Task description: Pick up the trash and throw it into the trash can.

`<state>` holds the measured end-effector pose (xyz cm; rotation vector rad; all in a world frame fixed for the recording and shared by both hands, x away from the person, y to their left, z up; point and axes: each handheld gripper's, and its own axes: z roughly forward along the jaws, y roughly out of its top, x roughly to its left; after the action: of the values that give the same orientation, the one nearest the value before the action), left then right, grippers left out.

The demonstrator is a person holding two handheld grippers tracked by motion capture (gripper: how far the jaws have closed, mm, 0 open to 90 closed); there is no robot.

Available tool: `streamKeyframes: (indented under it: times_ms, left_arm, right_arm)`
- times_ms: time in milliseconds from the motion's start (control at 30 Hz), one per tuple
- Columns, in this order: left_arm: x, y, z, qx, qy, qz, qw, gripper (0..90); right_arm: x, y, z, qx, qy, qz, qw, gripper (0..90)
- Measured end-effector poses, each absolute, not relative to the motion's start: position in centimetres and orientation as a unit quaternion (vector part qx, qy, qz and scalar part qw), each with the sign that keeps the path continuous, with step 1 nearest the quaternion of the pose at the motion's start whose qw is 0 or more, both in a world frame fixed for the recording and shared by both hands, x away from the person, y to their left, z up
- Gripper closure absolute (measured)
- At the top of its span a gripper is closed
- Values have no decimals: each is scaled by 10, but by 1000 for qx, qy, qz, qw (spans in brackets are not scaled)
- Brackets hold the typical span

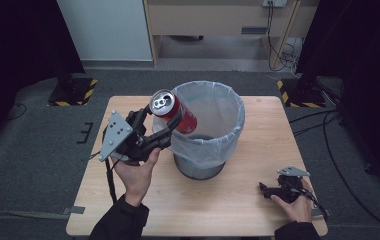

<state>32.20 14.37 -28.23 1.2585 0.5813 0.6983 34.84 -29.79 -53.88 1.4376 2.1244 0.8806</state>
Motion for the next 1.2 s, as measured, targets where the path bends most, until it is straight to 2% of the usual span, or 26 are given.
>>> streamKeyframes:
  times_ms: [1200]
  left_arm:
    - [352,123,-343,626,298,284,662,317]
  right_arm:
    - [348,-298,-539,518,765,317,213,3]
